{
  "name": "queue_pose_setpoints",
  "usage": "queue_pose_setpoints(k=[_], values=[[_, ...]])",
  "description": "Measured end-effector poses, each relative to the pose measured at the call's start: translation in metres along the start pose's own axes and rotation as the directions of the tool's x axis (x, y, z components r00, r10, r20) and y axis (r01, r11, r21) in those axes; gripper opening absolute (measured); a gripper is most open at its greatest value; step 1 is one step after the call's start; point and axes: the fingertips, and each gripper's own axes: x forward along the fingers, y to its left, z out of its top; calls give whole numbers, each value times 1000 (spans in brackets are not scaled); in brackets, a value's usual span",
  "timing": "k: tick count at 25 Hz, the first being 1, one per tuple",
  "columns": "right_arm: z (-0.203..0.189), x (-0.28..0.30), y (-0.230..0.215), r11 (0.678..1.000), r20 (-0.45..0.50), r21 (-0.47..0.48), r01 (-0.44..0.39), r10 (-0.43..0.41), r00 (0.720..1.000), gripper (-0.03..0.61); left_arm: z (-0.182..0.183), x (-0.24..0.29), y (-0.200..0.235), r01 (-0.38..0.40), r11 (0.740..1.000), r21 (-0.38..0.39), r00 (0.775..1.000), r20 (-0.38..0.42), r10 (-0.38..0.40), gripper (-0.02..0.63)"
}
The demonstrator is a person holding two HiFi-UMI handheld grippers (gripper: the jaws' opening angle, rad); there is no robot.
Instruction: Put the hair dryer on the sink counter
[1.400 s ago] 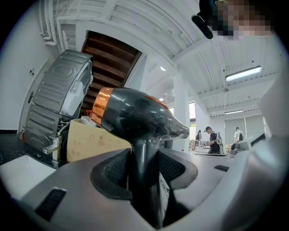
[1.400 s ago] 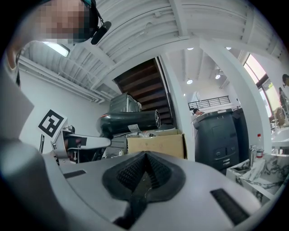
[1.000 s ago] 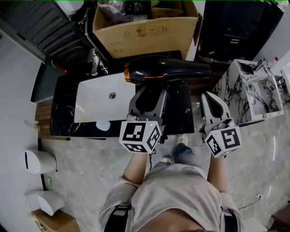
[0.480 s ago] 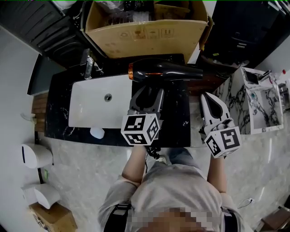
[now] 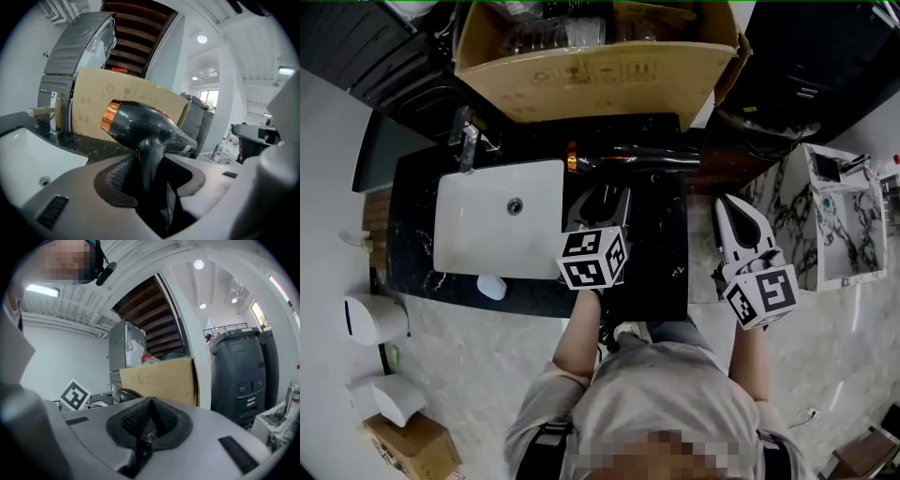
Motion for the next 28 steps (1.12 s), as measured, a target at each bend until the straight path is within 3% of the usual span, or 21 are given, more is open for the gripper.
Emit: queue_pose_setpoints(k=[12, 21, 28], values=[[-15, 18, -18, 1000, -36, 22, -15, 15, 999, 11, -43, 35, 26, -92, 996, 11, 986, -136, 93, 193], [-20, 25, -25, 999, -47, 33, -20, 22, 999, 9, -57, 43, 33, -105, 994, -34, 979, -177, 98, 193], [-19, 25, -23, 999, -41, 31, -27, 28, 999, 9, -65, 48, 33, -128, 991, 32, 965, -225, 132, 193]])
